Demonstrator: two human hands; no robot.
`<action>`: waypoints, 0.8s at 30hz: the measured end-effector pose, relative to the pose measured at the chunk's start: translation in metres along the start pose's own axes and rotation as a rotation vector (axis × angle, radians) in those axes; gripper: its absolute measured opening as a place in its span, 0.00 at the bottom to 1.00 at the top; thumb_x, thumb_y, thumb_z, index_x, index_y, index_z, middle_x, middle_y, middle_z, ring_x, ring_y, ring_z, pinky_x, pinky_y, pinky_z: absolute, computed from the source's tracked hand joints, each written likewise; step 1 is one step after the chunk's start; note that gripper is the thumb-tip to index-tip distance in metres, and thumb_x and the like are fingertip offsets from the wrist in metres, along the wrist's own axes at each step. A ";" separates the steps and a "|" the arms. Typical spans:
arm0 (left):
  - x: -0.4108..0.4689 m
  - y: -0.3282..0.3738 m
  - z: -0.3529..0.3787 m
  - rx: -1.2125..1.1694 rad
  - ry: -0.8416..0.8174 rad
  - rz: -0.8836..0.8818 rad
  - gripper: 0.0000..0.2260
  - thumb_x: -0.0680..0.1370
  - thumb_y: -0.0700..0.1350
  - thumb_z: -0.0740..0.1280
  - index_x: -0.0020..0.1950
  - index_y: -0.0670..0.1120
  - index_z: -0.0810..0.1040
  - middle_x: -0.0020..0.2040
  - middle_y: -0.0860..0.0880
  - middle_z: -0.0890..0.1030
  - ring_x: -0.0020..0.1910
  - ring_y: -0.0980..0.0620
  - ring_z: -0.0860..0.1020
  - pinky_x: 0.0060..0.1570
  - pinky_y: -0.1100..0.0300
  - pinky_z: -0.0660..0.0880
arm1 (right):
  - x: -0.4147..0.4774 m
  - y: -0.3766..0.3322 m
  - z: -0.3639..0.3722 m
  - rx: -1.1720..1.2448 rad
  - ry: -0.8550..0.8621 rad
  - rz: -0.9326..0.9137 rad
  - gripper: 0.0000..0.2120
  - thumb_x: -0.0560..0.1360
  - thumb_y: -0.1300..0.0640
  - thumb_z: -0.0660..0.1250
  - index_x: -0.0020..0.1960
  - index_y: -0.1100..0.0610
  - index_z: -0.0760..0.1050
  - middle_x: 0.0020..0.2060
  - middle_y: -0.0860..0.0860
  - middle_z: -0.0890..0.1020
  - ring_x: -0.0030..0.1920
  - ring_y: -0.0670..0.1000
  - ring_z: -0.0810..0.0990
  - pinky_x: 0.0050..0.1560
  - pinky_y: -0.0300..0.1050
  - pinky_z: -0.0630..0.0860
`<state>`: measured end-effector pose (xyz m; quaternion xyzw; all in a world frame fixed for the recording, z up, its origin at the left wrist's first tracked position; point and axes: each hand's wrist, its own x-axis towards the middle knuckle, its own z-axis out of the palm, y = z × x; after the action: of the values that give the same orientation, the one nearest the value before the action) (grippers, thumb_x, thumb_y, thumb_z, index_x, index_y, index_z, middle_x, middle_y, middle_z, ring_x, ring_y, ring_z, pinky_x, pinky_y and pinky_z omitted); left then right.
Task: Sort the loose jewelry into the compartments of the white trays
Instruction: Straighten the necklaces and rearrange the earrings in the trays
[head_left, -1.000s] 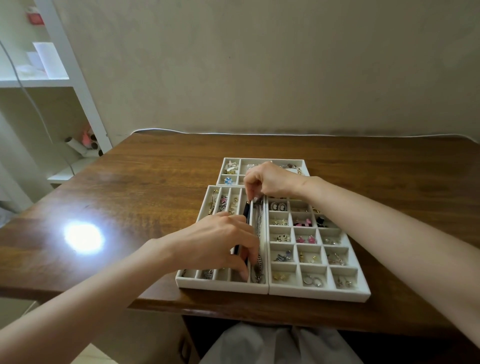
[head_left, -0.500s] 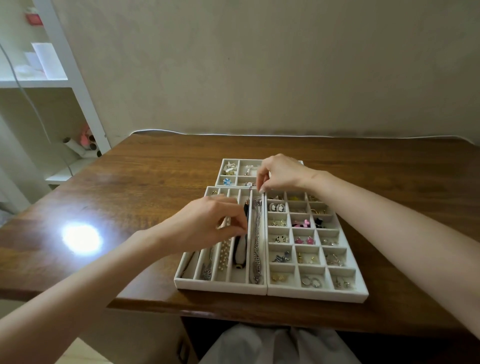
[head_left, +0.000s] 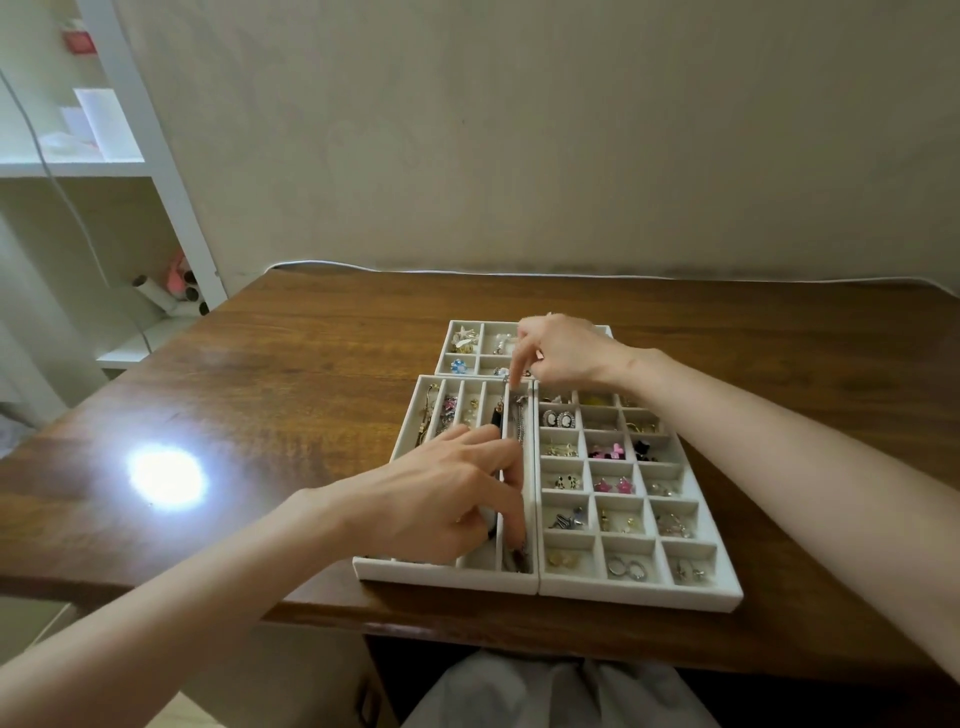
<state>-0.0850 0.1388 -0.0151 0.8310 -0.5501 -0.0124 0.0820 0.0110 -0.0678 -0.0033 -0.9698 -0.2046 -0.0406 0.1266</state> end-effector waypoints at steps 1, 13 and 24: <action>0.000 0.001 0.000 0.003 -0.001 0.004 0.17 0.70 0.38 0.59 0.50 0.57 0.80 0.46 0.55 0.69 0.47 0.56 0.65 0.52 0.61 0.65 | 0.003 0.002 0.001 0.043 0.054 0.018 0.18 0.72 0.66 0.58 0.43 0.48 0.83 0.37 0.41 0.70 0.39 0.42 0.69 0.40 0.39 0.63; 0.019 -0.047 0.000 0.114 0.171 -0.347 0.21 0.73 0.35 0.57 0.61 0.53 0.76 0.57 0.58 0.75 0.52 0.56 0.64 0.53 0.61 0.61 | 0.021 -0.005 0.011 -0.151 -0.005 0.017 0.12 0.74 0.64 0.64 0.46 0.51 0.82 0.41 0.43 0.75 0.46 0.47 0.75 0.44 0.42 0.67; 0.022 -0.059 0.016 0.281 0.099 -0.250 0.30 0.69 0.31 0.58 0.69 0.52 0.70 0.70 0.58 0.69 0.70 0.56 0.61 0.65 0.55 0.50 | 0.022 0.001 0.008 -0.272 -0.002 -0.087 0.08 0.75 0.62 0.62 0.44 0.51 0.78 0.46 0.47 0.82 0.49 0.51 0.79 0.56 0.48 0.72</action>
<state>-0.0238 0.1390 -0.0380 0.8958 -0.4340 0.0951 -0.0100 0.0321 -0.0582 -0.0081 -0.9682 -0.2394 -0.0723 -0.0079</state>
